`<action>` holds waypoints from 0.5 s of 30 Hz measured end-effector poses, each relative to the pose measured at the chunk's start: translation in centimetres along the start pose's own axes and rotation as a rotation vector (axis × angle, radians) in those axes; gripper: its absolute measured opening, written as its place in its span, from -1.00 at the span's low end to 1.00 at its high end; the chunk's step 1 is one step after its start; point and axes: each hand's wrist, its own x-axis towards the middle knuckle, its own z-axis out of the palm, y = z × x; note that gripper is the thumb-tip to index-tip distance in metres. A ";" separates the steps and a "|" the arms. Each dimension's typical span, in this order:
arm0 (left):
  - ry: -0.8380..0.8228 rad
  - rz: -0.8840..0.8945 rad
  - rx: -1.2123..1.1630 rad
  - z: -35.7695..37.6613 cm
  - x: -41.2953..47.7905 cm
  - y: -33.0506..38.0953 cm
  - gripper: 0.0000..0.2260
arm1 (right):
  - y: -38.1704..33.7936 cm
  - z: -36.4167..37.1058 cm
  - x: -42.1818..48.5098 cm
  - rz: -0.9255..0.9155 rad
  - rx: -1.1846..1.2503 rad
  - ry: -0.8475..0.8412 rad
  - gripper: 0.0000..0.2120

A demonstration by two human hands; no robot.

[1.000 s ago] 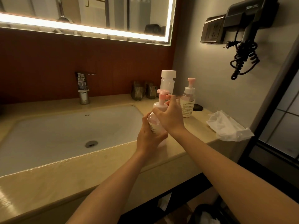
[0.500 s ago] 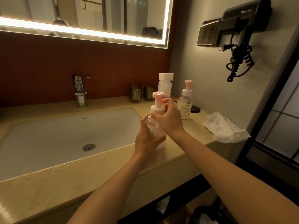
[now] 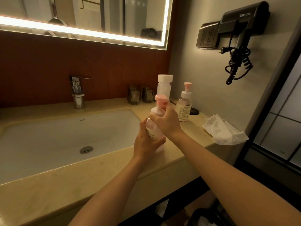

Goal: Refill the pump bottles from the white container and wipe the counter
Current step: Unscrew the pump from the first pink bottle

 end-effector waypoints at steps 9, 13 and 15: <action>0.002 -0.004 0.017 0.1 0.0 0.0 -0.23 | 0.3 0.2 0.2 0.050 -0.033 0.024 -0.34; -0.004 -0.003 0.015 0.1 0.1 -0.1 -0.22 | 0.4 0.1 0.1 0.000 -0.077 0.088 -0.42; -0.004 -0.011 0.000 0.1 0.1 -0.2 -0.23 | 0.1 0.0 0.0 0.013 0.014 0.027 -0.51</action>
